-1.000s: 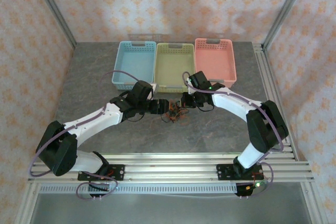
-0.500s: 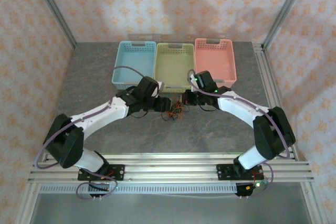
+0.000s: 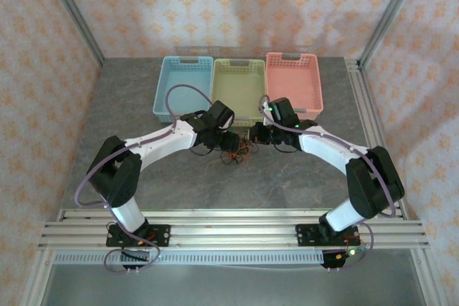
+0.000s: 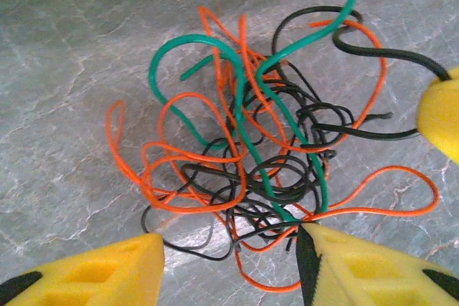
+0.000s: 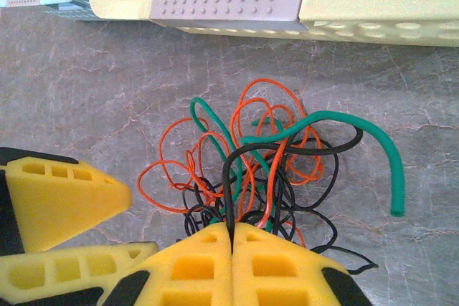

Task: Untangle the cables

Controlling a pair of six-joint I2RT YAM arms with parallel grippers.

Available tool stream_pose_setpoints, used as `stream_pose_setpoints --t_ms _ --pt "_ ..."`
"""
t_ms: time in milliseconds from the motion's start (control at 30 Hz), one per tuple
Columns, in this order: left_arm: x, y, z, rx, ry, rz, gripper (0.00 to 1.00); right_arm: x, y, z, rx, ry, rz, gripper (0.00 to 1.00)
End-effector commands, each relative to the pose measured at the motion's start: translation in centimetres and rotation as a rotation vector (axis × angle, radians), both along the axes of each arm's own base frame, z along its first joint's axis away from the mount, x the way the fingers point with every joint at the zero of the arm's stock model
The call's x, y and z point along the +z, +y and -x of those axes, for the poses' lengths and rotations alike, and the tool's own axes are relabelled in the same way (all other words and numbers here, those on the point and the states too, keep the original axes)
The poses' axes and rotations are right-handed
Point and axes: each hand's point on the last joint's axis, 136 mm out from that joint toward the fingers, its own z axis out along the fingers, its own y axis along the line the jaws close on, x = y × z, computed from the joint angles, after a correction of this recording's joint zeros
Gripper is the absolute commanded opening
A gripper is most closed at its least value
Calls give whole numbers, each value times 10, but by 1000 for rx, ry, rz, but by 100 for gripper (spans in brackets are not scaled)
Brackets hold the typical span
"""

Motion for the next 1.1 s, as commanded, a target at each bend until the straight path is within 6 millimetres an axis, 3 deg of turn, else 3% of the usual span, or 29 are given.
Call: stream_pose_setpoints --t_ms 0,300,533,667,967,1067 --pt "-1 16 4 45 -3 -46 54 12 0 -3 -8 -31 -31 0" --pt "-6 12 -6 75 -2 -51 54 11 -1 -3 -14 -33 -30 0" --pt "-10 -6 -17 77 25 -5 48 10 0 -2 -9 -24 -30 0" --pt "-10 -6 -21 84 10 -6 45 9 0 -2 -9 -21 -31 0" --pt "-6 2 -22 134 -15 2 21 9 0 -2 -9 -21 -32 0" --pt "-4 6 -23 143 -32 -6 4 9 0 -2 -11 -22 -31 0"
